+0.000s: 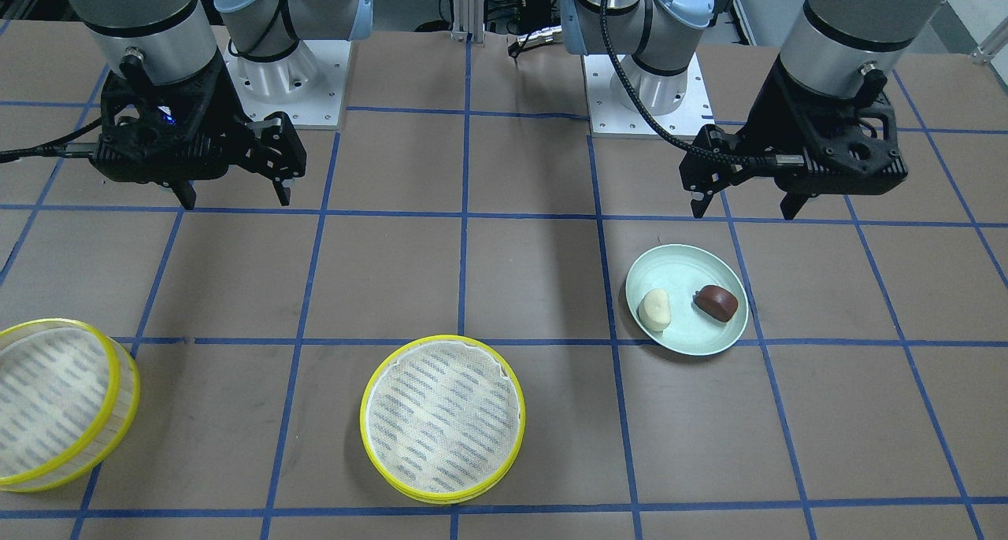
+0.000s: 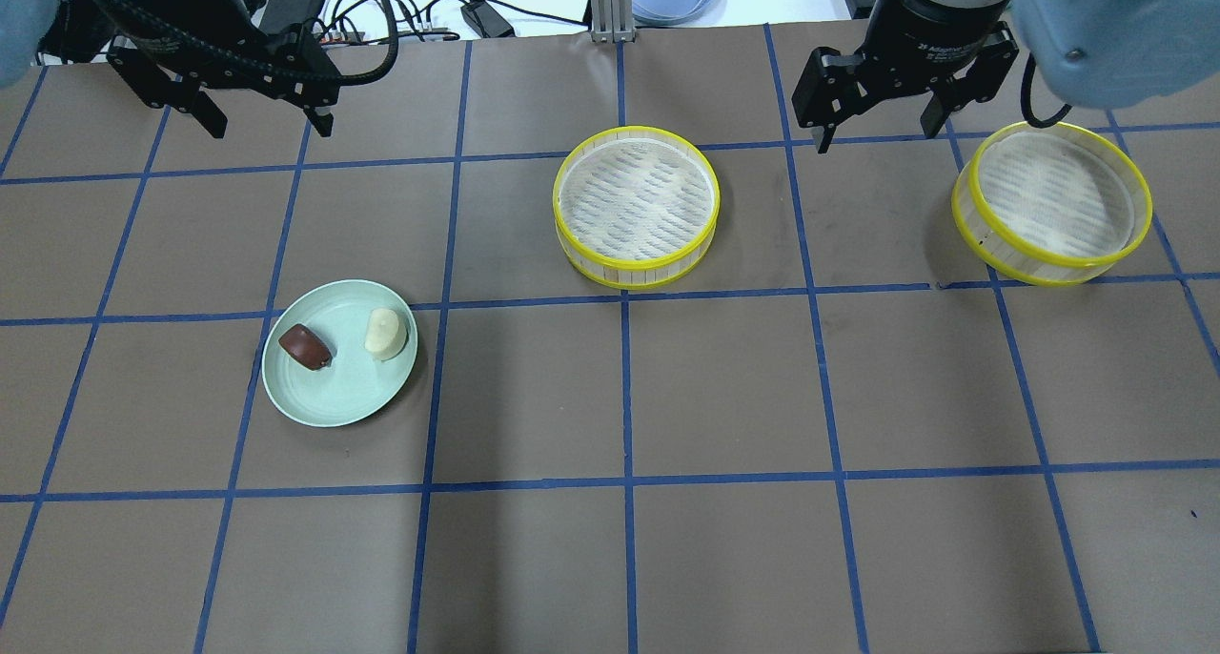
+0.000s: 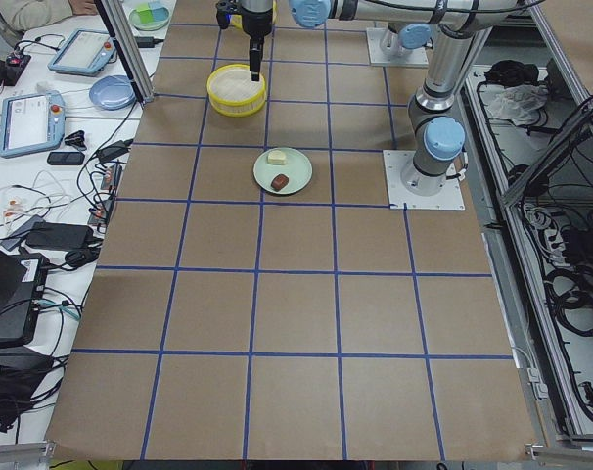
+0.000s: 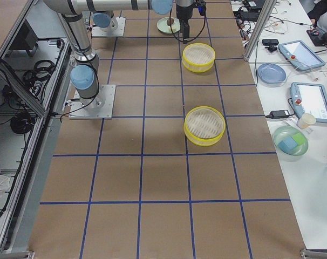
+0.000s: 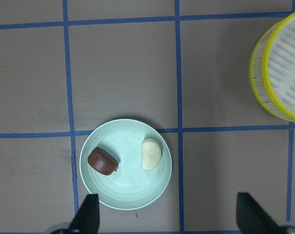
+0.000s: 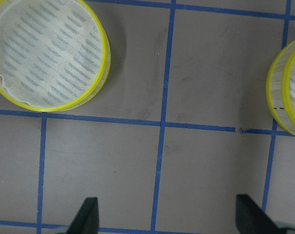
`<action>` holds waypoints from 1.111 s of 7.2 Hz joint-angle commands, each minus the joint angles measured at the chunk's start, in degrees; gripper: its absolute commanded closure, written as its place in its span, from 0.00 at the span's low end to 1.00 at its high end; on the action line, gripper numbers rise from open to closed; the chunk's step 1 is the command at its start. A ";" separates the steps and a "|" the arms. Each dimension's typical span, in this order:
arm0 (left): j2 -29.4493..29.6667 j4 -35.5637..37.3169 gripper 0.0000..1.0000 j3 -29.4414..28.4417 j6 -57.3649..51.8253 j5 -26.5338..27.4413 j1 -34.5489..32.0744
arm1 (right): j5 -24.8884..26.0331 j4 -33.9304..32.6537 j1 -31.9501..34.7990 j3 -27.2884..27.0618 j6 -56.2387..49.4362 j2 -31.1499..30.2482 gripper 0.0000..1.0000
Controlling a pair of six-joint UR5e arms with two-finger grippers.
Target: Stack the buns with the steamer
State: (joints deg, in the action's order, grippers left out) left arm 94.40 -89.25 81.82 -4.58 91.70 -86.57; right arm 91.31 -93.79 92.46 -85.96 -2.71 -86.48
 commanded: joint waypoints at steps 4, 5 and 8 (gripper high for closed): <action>0.43 1.70 0.00 2.10 -0.34 0.23 0.52 | 0.00 0.01 -0.09 0.00 -0.19 0.00 0.01; 0.52 2.06 0.00 5.94 -1.13 0.41 0.61 | 0.00 0.01 -0.09 0.00 -0.11 0.00 0.01; 3.58 14.17 0.00 18.26 -10.93 -0.11 3.67 | 0.61 -0.16 -2.79 0.00 -0.46 0.00 0.00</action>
State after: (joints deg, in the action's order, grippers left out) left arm 96.55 -79.02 95.79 -10.45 91.83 -84.80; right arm 91.38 -93.89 91.58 -85.96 -3.05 -86.45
